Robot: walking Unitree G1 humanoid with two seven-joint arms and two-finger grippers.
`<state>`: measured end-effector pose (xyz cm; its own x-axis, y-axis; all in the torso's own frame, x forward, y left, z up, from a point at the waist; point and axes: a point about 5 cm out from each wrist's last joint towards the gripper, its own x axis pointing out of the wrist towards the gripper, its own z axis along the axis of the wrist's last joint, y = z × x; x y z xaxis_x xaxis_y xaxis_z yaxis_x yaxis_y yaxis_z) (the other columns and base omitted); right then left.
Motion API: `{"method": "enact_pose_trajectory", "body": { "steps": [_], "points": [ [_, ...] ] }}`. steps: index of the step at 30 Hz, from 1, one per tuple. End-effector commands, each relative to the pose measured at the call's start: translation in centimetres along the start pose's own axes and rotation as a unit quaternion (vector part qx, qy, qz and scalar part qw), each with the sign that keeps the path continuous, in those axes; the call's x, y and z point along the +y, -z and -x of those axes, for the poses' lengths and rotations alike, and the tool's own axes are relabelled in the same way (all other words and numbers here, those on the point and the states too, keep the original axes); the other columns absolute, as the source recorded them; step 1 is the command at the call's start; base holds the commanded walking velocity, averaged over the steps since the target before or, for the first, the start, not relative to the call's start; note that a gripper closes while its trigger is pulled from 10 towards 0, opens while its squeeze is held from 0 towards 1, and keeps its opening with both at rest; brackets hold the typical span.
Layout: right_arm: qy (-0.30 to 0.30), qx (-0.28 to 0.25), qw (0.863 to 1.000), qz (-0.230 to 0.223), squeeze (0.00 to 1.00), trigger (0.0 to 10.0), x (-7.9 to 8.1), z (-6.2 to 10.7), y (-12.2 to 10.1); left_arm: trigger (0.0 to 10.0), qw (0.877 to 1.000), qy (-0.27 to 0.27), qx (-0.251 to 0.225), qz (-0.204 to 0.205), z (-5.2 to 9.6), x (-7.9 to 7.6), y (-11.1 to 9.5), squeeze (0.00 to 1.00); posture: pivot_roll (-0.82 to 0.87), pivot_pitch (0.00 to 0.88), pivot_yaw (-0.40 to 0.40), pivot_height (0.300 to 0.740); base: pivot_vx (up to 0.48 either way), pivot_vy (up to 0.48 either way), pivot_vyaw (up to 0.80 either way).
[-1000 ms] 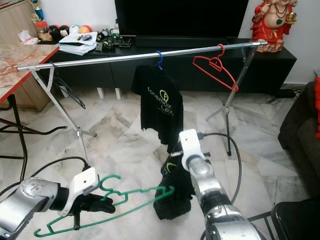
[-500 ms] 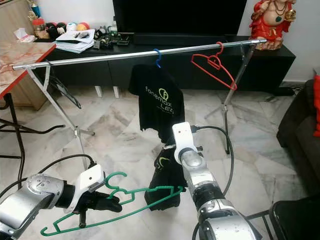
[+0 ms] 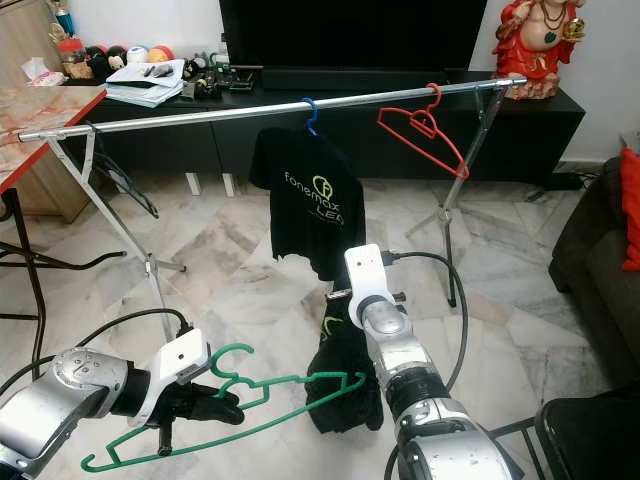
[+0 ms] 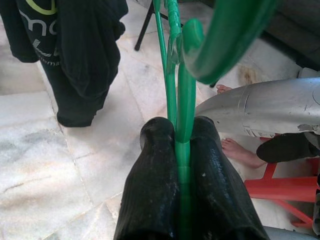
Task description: Hang hanger
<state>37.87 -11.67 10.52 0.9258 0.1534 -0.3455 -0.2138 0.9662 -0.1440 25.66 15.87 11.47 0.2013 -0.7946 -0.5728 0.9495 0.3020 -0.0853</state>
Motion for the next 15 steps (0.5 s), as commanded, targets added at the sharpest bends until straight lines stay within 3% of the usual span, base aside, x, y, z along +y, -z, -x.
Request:
{"method": "enact_pose_trajectory", "body": {
  "steps": [1, 3, 5, 15],
  "points": [
    [0.0, -0.02, 1.0, -0.002, 0.0, 10.0, 0.0, -0.1, -1.3, 10.0, 1.0, 0.006, 0.004, -0.004, 0.0, -0.2, -0.2, 0.0, 0.04, 0.074, 0.009, 0.74, 0.0, 0.0, 0.0],
    [-0.014, -0.023, 1.0, -0.013, 0.0, 10.0, 0.9, 0.1, -1.7, 10.0, 0.995, -0.085, -0.062, 0.001, -1.2, 2.0, -2.2, 0.0, 0.04, 0.07, 0.005, 0.74, 0.0, 0.0, 0.0],
    [-0.02, -0.027, 0.999, -0.016, 0.0, 10.0, 1.3, 0.1, -1.8, 10.0, 0.989, -0.119, -0.09, 0.006, -1.8, 2.7, -3.1, 0.0, 0.04, 0.067, 0.005, 0.74, 0.0, 0.0, 0.0],
    [-0.024, -0.028, 0.999, -0.016, 0.0, 10.0, 1.3, 0.3, -2.0, 10.0, 0.989, -0.118, -0.093, 0.006, -2.0, 2.9, -3.3, 0.0, 0.04, 0.068, 0.003, 0.74, 0.0, 0.0, 0.0]
  ]
}}
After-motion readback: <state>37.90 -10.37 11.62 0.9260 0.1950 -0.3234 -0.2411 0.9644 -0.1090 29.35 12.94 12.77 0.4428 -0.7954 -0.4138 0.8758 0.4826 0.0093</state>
